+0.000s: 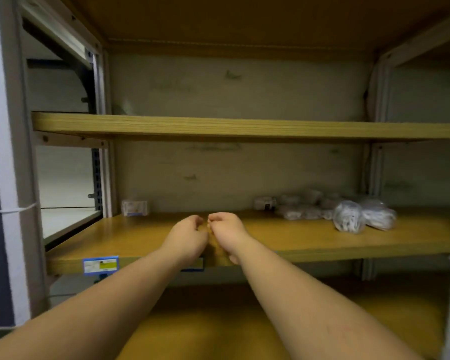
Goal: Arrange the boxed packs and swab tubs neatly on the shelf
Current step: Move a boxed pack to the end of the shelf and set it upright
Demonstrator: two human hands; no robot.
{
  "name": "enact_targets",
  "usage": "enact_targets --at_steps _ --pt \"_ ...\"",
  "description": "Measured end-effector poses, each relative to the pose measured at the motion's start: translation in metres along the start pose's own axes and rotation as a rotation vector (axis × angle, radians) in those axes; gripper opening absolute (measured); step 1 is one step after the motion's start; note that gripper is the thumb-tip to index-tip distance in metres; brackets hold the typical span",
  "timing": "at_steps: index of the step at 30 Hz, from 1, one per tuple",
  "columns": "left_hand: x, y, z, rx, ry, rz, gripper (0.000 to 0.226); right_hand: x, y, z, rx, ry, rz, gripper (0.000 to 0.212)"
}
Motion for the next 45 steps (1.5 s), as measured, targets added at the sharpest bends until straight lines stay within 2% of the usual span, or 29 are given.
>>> enact_targets --at_steps 2,4,9,11,14,16,19,22,29,33,36,39,43,45 --pt "-0.019 0.004 0.02 -0.09 0.012 -0.021 0.04 0.017 -0.002 0.004 -0.034 -0.063 -0.009 0.039" --pt "-0.039 0.009 0.039 -0.125 0.017 -0.032 0.04 0.048 -0.002 0.013 -0.034 -0.021 0.025 0.038" --pt "-0.093 -0.003 0.096 -0.116 0.014 -0.083 0.047 0.174 0.002 0.036 0.013 0.298 0.164 0.038" --pt "-0.115 -0.014 0.117 -0.105 0.027 -0.108 0.047 0.215 -0.003 0.048 0.034 0.415 0.129 0.043" --pt "-0.152 -0.033 0.136 -0.014 0.045 -0.07 0.049 0.242 -0.013 0.064 0.051 0.457 0.02 0.048" --pt "-0.174 -0.042 0.138 0.074 0.045 -0.019 0.049 0.249 -0.018 0.074 0.057 0.413 -0.027 0.052" --pt "-0.185 -0.05 0.133 0.144 0.044 0.017 0.048 0.258 -0.022 0.079 0.008 0.292 -0.015 0.06" --pt "-0.182 -0.05 0.127 0.135 0.08 0.078 0.041 0.259 -0.019 0.075 -0.005 0.24 -0.049 0.063" --pt "-0.185 -0.042 0.131 0.097 -0.107 0.048 0.047 0.26 -0.014 0.07 0.009 0.258 -0.075 0.063" --pt "-0.185 -0.037 0.136 0.14 -0.117 0.027 0.045 0.258 -0.025 0.074 0.048 0.448 -0.154 0.058" --pt "-0.187 -0.037 0.149 0.182 -0.216 -0.01 0.044 0.251 -0.043 0.074 -0.015 0.645 -0.245 0.065" --pt "-0.192 -0.055 0.158 0.231 -0.273 -0.075 0.045 0.242 -0.067 0.074 -0.031 0.826 -0.214 0.066" --pt "-0.201 -0.093 0.16 0.153 -0.302 -0.085 0.035 0.219 -0.096 0.07 0.095 1.078 -0.242 0.035" --pt "-0.203 -0.112 0.155 0.088 -0.351 -0.078 0.034 0.214 -0.108 0.076 0.12 1.133 -0.247 0.03"
Point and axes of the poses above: each hand's wrist, its own y-axis away from the middle knuckle, its own x-axis out of the back of the hand, z = x × y, the point moved 2 cm from there along -y, towards the middle knuckle, and after that the axes turned 9 degrees about x, right-handed, at the moved point
